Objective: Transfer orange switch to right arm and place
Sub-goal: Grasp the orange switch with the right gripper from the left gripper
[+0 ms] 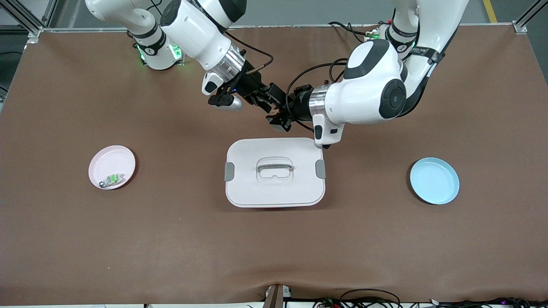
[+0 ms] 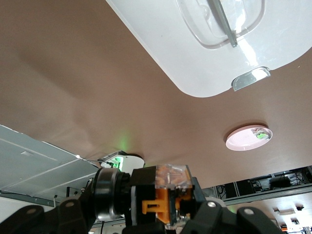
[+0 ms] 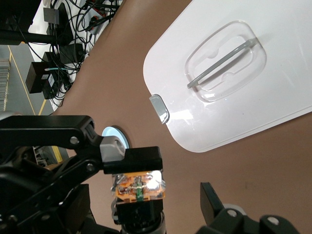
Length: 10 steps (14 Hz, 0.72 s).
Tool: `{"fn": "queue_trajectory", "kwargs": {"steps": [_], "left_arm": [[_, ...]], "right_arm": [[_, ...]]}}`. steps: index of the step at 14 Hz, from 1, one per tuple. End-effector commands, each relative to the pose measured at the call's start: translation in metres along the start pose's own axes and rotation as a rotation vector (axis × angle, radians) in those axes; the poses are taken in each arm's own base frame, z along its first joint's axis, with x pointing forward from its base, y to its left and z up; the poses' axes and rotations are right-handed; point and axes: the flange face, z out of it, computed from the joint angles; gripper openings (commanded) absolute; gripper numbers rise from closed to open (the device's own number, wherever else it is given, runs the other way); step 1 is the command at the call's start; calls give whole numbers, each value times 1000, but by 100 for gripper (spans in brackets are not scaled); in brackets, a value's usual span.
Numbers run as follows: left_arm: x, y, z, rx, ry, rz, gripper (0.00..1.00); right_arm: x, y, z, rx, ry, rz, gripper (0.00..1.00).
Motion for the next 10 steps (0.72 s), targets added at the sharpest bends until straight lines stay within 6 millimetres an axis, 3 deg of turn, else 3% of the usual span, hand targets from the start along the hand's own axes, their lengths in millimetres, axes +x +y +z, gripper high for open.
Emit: {"fn": "queue_trajectory", "kwargs": {"steps": [1,2,4,10], "left_arm": [[-7,4,0,-9,-23,-11,0],[-7,4,1,-8,-23,-12,0],[-6,4,1,-8,-24,-12,0],[-6,4,1,-8,-25,-13,0]], "right_arm": [[-2,-3,7,2,-3,-11,100],[-1,-3,7,2,-2,-10,93],[0,-4,6,4,-1,-10,62],[2,-2,6,-3,-4,-13,9]]}}
